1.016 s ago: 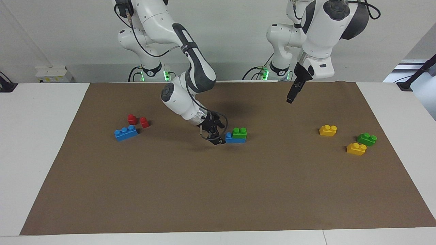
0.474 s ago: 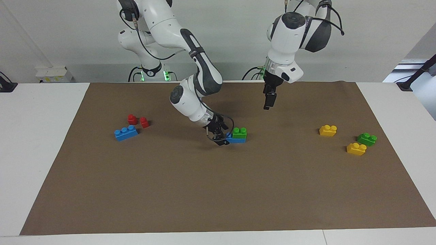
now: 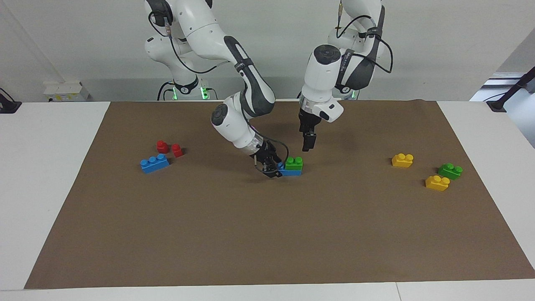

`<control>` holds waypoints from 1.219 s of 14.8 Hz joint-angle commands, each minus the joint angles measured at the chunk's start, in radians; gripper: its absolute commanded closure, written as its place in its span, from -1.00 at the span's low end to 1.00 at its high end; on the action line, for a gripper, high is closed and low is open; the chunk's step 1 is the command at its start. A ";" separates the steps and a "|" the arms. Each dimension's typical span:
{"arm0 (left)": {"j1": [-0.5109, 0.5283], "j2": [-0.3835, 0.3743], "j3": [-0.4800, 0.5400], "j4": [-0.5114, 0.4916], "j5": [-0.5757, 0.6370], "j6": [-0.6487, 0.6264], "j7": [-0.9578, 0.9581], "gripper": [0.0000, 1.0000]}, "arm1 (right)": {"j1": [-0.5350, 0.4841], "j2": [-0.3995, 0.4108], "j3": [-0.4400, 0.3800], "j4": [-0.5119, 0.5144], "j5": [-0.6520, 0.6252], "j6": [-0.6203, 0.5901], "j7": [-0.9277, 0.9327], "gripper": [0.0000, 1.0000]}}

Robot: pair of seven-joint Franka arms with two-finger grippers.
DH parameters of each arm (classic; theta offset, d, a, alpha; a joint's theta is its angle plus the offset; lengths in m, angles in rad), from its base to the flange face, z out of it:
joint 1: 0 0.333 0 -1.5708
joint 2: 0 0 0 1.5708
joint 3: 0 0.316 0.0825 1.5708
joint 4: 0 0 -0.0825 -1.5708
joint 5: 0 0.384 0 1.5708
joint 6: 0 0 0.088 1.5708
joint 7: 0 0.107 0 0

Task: Remove green block with left arm and hold with right
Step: 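Grasp the green end with the left gripper while the right gripper holds blue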

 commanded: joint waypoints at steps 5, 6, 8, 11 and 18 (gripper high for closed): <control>-0.028 0.061 0.017 0.007 -0.009 0.074 -0.070 -1.00 | 0.004 -0.001 -0.001 -0.012 0.061 0.053 -0.006 1.00; -0.025 0.067 0.017 0.007 -0.009 0.085 -0.070 -1.00 | 0.006 -0.001 -0.001 -0.012 0.061 0.054 -0.009 1.00; -0.017 0.081 0.018 0.015 -0.009 0.103 -0.071 -1.00 | 0.006 0.001 -0.001 -0.011 0.061 0.053 -0.012 1.00; -0.014 0.097 0.018 0.016 -0.009 0.125 -0.071 -1.00 | 0.006 0.001 -0.001 -0.011 0.061 0.056 -0.012 1.00; -0.031 0.180 0.018 0.044 -0.005 0.160 -0.094 -1.00 | 0.009 0.004 -0.001 -0.012 0.060 0.086 -0.012 1.00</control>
